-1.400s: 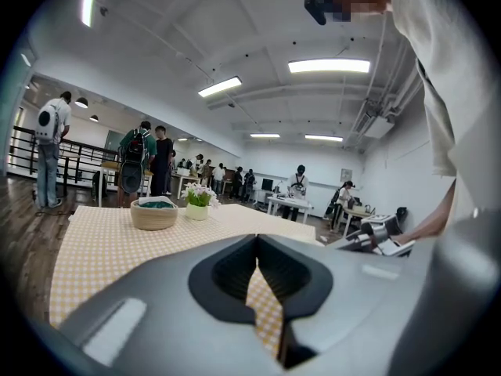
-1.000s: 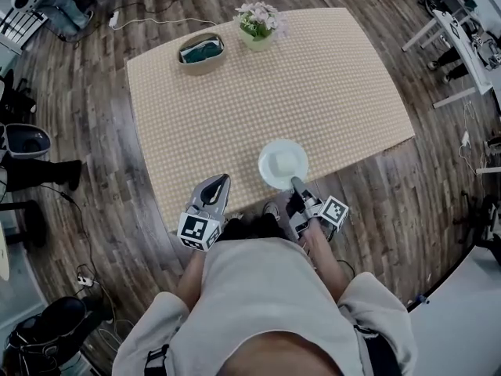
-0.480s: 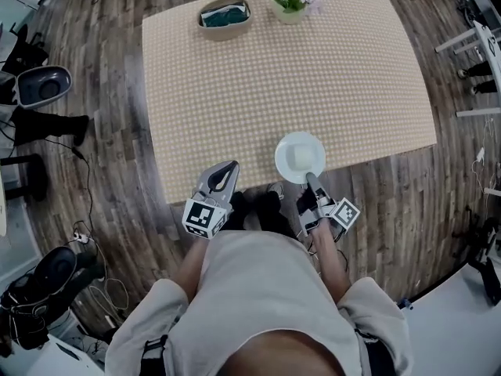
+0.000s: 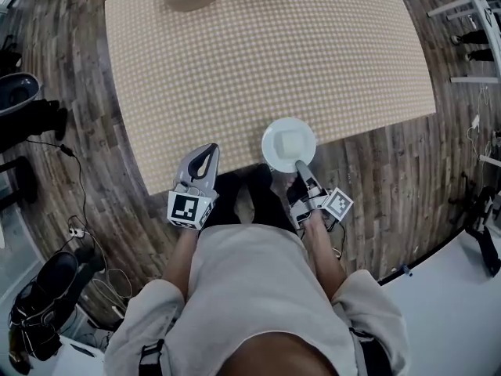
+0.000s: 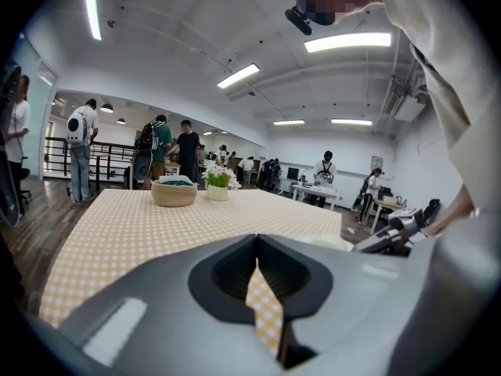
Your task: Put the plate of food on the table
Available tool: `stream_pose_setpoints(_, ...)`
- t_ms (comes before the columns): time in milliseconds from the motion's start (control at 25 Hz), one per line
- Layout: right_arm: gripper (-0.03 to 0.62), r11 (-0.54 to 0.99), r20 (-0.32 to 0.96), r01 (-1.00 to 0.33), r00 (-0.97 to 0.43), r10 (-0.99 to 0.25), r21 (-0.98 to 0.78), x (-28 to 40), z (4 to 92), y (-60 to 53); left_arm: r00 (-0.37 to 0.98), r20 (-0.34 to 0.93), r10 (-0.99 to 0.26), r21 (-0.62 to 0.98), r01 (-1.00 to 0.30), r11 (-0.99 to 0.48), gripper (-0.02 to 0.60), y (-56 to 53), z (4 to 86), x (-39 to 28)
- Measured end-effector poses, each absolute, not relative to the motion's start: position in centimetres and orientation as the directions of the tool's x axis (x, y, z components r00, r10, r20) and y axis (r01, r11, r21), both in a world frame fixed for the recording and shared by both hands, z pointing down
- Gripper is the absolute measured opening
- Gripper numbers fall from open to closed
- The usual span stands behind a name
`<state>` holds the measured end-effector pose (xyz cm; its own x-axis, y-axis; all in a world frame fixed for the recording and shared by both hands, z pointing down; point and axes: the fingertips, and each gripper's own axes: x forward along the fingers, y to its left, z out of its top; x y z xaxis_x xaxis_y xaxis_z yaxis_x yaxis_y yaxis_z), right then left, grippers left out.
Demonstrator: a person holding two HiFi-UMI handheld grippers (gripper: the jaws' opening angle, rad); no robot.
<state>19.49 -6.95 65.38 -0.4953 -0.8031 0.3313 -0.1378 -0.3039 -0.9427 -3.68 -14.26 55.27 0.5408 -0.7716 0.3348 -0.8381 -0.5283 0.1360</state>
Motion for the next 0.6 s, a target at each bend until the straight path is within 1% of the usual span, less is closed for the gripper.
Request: stream_pose_setpoints(600,0.014,-0.293,0.326,-0.146,-0.517,-0.792,-0.945,19.0,66.0,-7.8,0.533,0.318,-0.784,0.133,-0.844,-0.520,0.011,-13.2,54.7,-3.9)
